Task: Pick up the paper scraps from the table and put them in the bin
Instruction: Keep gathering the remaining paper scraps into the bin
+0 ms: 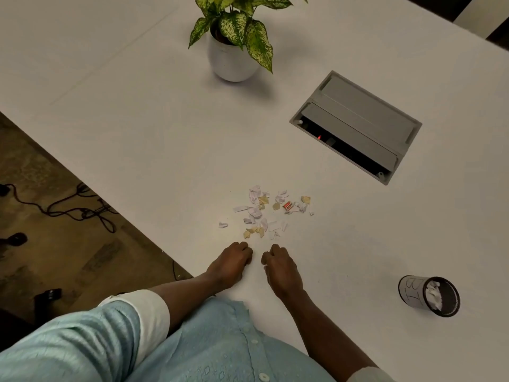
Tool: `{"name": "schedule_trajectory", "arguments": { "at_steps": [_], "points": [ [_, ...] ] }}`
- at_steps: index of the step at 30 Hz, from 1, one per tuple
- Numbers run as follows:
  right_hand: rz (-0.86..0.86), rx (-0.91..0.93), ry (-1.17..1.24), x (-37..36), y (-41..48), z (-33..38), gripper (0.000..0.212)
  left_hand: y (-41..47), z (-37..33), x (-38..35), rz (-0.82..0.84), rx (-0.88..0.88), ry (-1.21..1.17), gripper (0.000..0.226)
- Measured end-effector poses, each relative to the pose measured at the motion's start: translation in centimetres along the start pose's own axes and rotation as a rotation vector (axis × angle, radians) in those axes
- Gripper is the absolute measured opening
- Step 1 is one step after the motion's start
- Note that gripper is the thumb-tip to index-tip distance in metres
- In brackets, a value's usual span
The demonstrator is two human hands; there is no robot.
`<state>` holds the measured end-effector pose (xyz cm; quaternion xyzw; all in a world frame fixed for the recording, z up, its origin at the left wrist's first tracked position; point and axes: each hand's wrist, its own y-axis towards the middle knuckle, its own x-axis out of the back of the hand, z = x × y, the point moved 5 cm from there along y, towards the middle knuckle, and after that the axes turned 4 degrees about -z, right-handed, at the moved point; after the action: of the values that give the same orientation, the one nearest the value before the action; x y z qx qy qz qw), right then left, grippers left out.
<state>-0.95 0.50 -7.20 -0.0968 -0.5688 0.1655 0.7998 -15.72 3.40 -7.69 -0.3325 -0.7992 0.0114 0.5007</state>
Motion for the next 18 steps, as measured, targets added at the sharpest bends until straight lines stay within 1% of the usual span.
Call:
{"name": "schedule_trajectory", "arguments": {
  "at_steps": [4,7,9,12,14,18],
  "points": [
    [-0.038,-0.019,0.046,-0.1,-0.7,-0.9,0.022,0.2,-0.3,-0.3,0.016,0.041,-0.043,0.017],
    [-0.079,-0.085,0.134,0.1,-1.8,-1.9,0.021,0.3,-0.6,-0.4,0.039,0.082,-0.076,0.013],
    [-0.128,-0.176,0.216,0.5,-2.9,-3.1,0.018,0.4,-0.9,-0.2,0.027,0.13,-0.12,0.013],
    [-0.238,-0.388,0.422,1.3,-4.9,-5.6,0.013,1.1,-1.6,0.3,-0.052,0.185,-0.205,0.013],
    [-0.305,-0.514,0.524,1.7,-6.4,-7.3,0.012,1.6,-2.7,0.7,-0.09,0.188,-0.235,0.014],
    [-0.429,-0.681,0.637,2.5,-10.0,-10.3,0.014,3.2,-6.3,0.7,-0.111,0.134,-0.268,0.014]
  ]
}}
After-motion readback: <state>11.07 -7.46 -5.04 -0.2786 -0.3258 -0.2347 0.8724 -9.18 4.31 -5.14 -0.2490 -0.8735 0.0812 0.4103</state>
